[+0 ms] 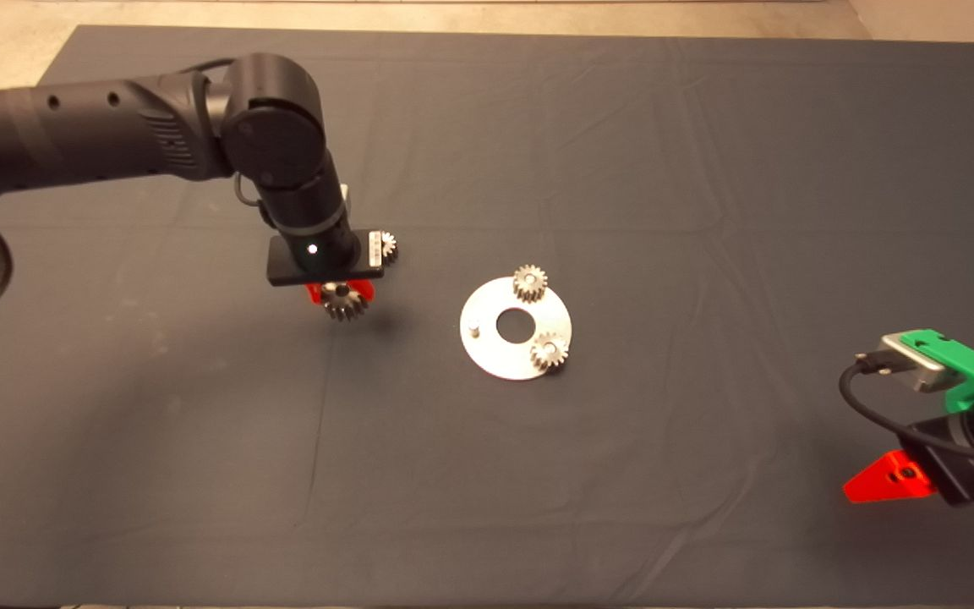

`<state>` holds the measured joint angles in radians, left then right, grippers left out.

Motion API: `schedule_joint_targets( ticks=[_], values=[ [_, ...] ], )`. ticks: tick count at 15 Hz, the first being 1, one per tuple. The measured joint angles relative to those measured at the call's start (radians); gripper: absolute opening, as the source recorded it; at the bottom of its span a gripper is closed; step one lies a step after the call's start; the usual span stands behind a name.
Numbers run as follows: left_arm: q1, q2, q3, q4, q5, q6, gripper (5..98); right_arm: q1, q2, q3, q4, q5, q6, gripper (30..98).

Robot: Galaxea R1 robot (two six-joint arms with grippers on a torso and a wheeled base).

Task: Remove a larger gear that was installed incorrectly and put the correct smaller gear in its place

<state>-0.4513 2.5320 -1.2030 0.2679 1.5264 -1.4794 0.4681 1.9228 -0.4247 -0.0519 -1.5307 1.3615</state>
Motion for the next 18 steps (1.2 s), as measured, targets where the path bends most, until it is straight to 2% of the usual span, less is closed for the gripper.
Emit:
schedule_joint_targets(
  ticks=[3, 7, 13, 18],
  values=[
    [0.006, -0.020, 0.013, 0.020, -0.014, 0.004, 31.1, 0.000, 0.000, 0.000, 0.000, -0.001, 0.000, 87.7],
    [0.039, -0.062, 0.013, 0.041, -0.002, 0.008, 36.9, 0.000, 0.019, -0.002, 0.000, 0.001, 0.000, 87.7],
    [0.044, -0.076, 0.013, 0.081, -0.008, 0.012, 44.9, 0.000, 0.028, -0.004, 0.000, 0.000, 0.000, 87.7],
    [0.044, -0.080, 0.013, 0.089, -0.007, 0.022, 49.4, -0.003, 0.030, -0.004, 0.000, 0.000, 0.000, 87.7]
  ],
)
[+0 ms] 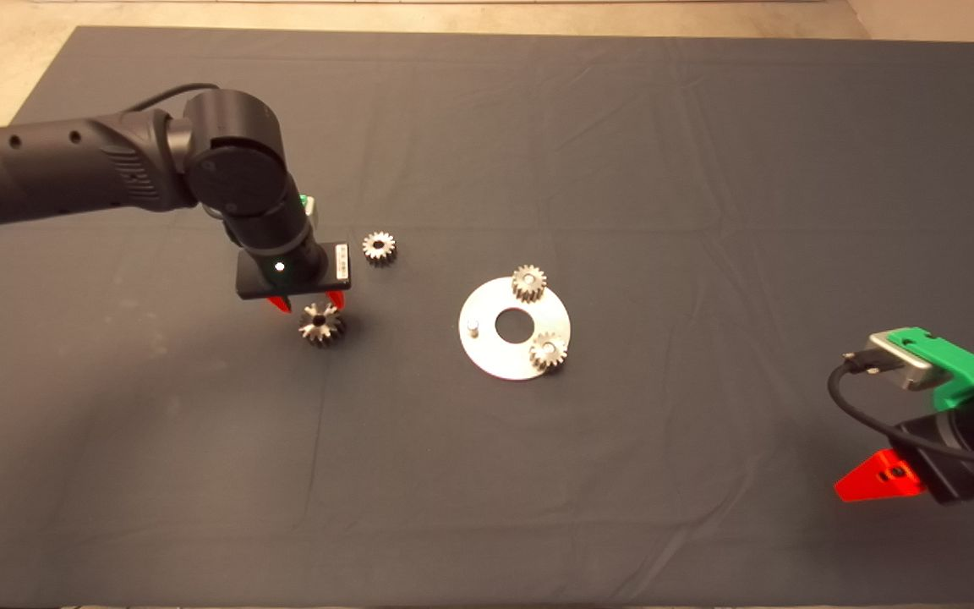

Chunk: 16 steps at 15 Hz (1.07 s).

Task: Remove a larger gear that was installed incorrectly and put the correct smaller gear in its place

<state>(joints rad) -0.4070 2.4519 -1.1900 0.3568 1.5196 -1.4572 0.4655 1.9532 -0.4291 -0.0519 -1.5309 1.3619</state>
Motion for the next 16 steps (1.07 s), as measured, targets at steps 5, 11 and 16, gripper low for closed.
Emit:
schedule_joint_targets(
  ticks=[5, 11, 16],
  values=[
    [0.000, 0.006, -0.003, 0.009, 0.001, 0.004, 49.4, -0.003, 0.000, 0.000, 0.000, 0.000, 0.000, 87.7],
    [0.000, 0.118, -0.086, 0.022, 0.000, 0.026, 56.3, -0.003, 0.000, 0.000, 0.000, 0.000, 0.000, 87.7],
    [0.000, 0.209, -0.239, 0.030, 0.000, 0.088, 59.7, -0.003, 0.000, 0.000, 0.000, 0.000, 0.000, 87.7]
  ],
)
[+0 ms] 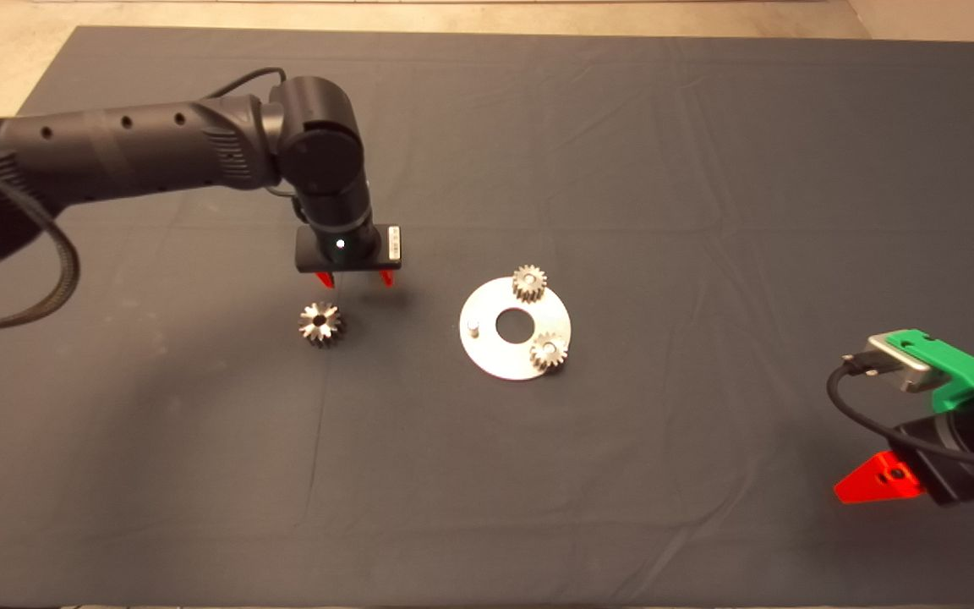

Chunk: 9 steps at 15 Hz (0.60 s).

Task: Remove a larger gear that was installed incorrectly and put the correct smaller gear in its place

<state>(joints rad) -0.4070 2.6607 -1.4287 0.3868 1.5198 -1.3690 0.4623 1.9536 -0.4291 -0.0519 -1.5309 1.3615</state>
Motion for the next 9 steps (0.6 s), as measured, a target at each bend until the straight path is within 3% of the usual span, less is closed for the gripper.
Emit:
schedule_joint_targets(
  ticks=[3, 9],
  values=[
    [0.000, 0.049, -0.055, 0.003, -0.001, 0.033, 64.3, 0.000, 0.000, 0.000, 0.000, 0.000, 0.000, 87.7],
    [0.000, 0.067, -0.113, 0.007, 0.000, 0.067, 64.3, 0.000, 0.000, 0.000, 0.000, 0.000, 0.000, 87.7]
  ],
)
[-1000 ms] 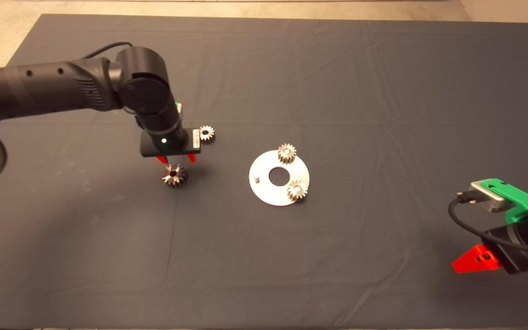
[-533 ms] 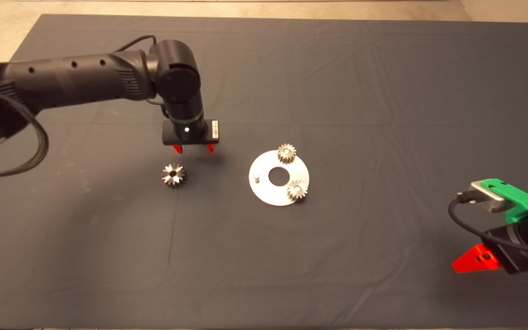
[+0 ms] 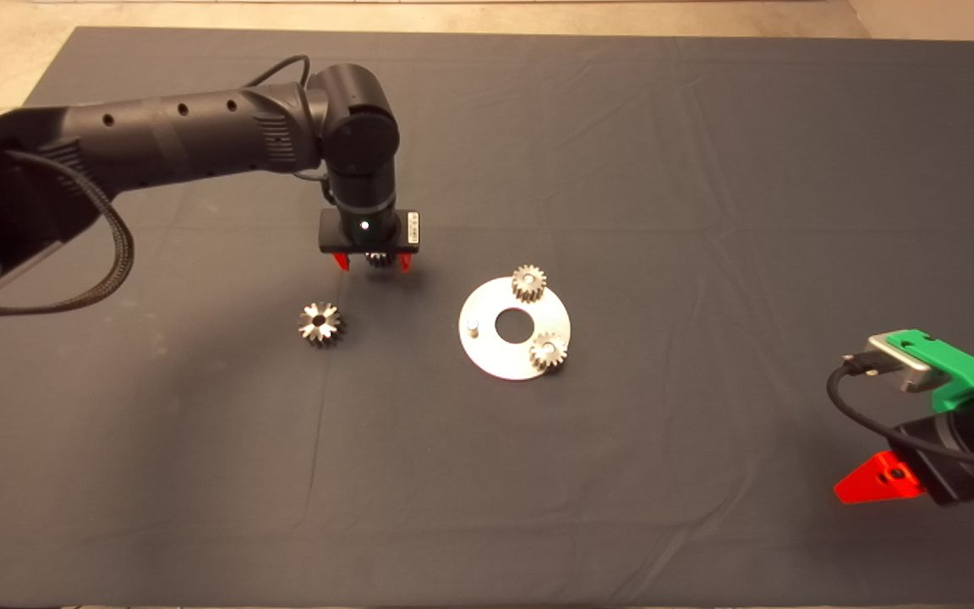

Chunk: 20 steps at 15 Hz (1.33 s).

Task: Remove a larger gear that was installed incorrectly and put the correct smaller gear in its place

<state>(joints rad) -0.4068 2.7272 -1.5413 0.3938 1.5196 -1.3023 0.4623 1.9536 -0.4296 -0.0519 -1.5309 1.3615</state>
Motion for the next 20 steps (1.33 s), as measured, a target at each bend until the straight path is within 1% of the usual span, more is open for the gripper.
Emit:
schedule_joint_targets(
  ticks=[4, 7, 9, 11, 13, 15, 18, 20],
  values=[
    [0.000, 0.011, -0.017, 0.008, 0.000, 0.003, 64.3, 0.000, 0.000, 0.000, 0.000, 0.000, 0.000, 87.7],
    [0.006, 0.036, -0.066, 0.022, -0.002, 0.007, 64.3, 0.000, 0.000, 0.000, 0.000, 0.000, 0.000, 87.7],
    [0.005, 0.046, -0.075, 0.023, -0.003, 0.008, 64.3, 0.000, 0.000, -0.001, 0.000, 0.000, 0.000, 87.7],
    [0.005, 0.054, -0.094, 0.029, -0.010, 0.013, 64.3, 0.000, 0.000, -0.001, 0.000, 0.000, 0.000, 87.7],
    [0.005, 0.058, -0.104, 0.045, -0.013, 0.029, 64.3, 0.000, 0.000, -0.001, 0.000, 0.000, 0.000, 87.7],
    [0.005, 0.058, -0.115, 0.047, -0.013, 0.031, 64.3, 0.000, 0.001, -0.001, 0.000, 0.000, 0.000, 87.7],
    [0.006, 0.071, -0.155, 0.053, -0.013, 0.060, 64.3, 0.000, 0.017, -0.002, 0.000, 0.000, 0.000, 87.7],
    [0.011, 0.082, -0.172, 0.072, -0.012, 0.070, 64.3, 0.000, 0.024, -0.002, 0.000, 0.000, 0.000, 87.7]
  ],
)
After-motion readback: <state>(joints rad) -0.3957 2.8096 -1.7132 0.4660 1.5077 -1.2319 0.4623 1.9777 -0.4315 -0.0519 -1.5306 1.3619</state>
